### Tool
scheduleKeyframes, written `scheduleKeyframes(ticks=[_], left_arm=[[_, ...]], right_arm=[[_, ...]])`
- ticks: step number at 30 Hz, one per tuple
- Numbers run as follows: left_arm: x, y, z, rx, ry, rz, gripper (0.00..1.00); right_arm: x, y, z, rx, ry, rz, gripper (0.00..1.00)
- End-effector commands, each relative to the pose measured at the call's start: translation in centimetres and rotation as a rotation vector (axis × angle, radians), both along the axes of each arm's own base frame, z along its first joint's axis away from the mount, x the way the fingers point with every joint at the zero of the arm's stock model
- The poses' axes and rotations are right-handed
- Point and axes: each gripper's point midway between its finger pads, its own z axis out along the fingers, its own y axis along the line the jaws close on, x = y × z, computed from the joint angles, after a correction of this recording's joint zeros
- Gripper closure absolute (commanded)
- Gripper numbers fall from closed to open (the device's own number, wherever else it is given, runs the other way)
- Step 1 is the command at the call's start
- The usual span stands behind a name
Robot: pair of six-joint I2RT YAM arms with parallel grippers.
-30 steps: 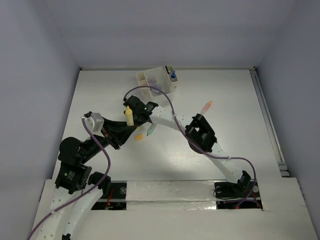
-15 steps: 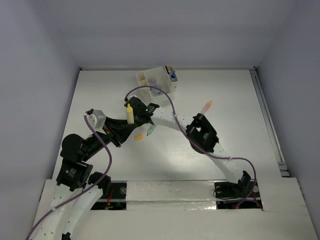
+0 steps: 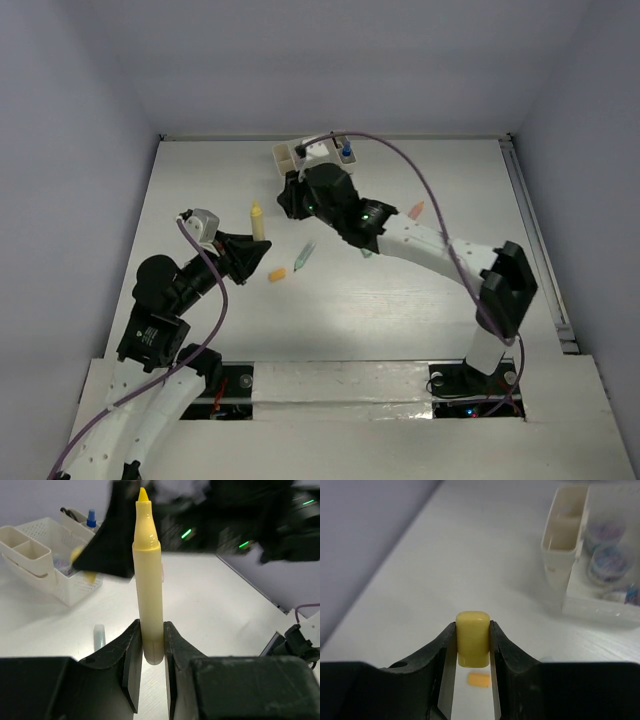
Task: Sort the stationery into containers
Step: Close the pen cap on the pen.
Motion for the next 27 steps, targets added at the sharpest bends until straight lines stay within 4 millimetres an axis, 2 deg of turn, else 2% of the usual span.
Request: scheduleKeyframes(ticks=[1,3,4,5,7,13,15,19,27], left_arm=[[0.9,0.0,-0.5,0.009,0.026,0.026,1.0],[1.0,-0.1,-1.4,0.017,0.064,0.023,1.0],[1.0,-0.1,-1.9,0.015,0.078,0.025,1.0],[1.1,-0.1,-2.0,0.014,0.081,0.025,1.0],[1.1,-0.1,-2.0,0.013,0.076,0.026,1.0],[1.1,-0.4,-2.6,0.009,0.098,0.011,1.0],[1.2,-0.4,-2.6,0.007,0.097,0.016,1.0],[1.3,-0.2,-2.7,0.006,0.102,0.031,1.0],[1.8,-0.3,-3.7,0.019,0.143,0.037,1.0]], right_arm=[[1.0,-2.6,9.5,0.254,-0.171,-0.094,1.0],[0.3,-3.2,12.2,0.33,-0.209,-0.086,1.0],[-0.3,-3.3,12.9,0.36,-0.216,-0.066,1.0],[-0.9,-3.6,15.1,0.423,-0.248,-0.056,1.0],[-1.8,-3.2,17.0,0.515,-0.259,-0.008,1.0],[-4.6,-1.9,20.0,0.741,-0.247,0.144,1.0],[-4.9,-1.1,19.5,0.761,-0.212,0.177,1.0],[-6.8,0.7,19.1,0.778,-0.191,0.243,1.0],[-7.6,2.1,17.7,0.757,-0.179,0.268,1.0]])
